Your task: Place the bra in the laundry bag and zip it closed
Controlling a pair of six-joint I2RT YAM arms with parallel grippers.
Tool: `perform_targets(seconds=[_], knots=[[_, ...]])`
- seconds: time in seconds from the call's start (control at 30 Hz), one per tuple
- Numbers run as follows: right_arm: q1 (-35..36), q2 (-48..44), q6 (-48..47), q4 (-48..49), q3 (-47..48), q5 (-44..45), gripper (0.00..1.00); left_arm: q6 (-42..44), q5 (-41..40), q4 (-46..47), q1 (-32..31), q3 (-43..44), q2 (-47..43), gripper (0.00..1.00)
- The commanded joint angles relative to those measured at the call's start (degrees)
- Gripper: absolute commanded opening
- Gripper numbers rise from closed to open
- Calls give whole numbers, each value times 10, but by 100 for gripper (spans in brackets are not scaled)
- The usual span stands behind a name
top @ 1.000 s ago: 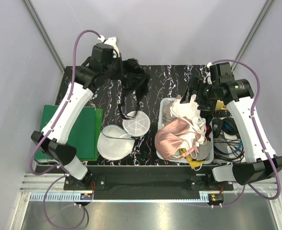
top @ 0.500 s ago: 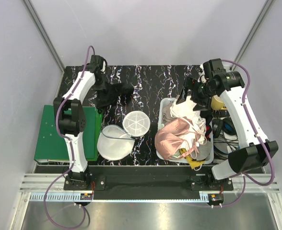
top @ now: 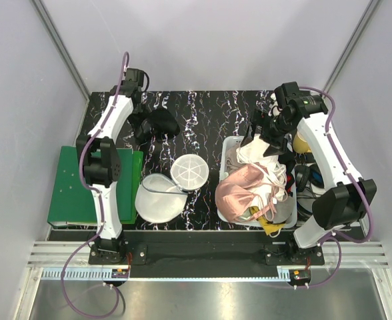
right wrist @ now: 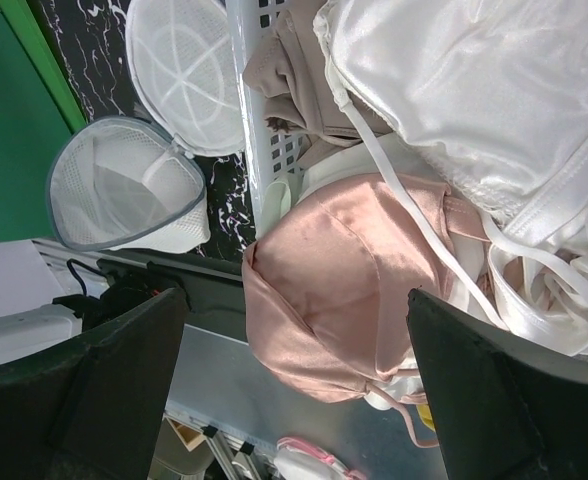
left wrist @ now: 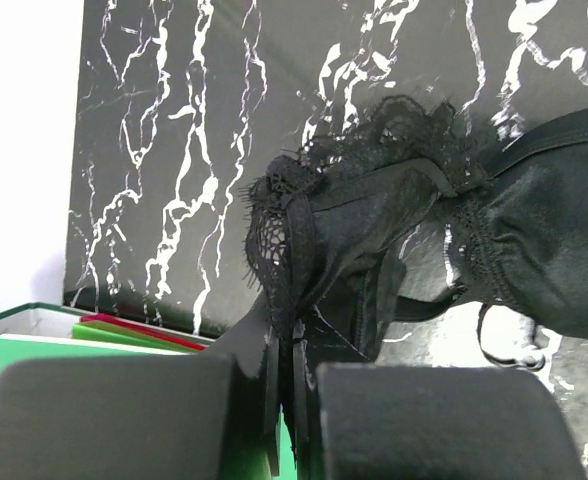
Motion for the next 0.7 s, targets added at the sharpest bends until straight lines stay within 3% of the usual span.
perform_targets(seconds=[0.0,0.1,0.27,0.4,0.67], knots=[[1,9,4,8,20,-18,100,-26,7,28,-1,26,-62,1],[1,13,4,14,17,-21,100,-30,-15,2,-1,27,-56,6],[4,7,7,23,-5,-29,100,-55,-86,-17,-4,21,-32,6],[5,-1,5,24,-24,-25,100,-82,-163,-30,-12,64,-1,6],[6,2,1,22,-42,-30,100,-97,-224,-36,-48,151,94,8]])
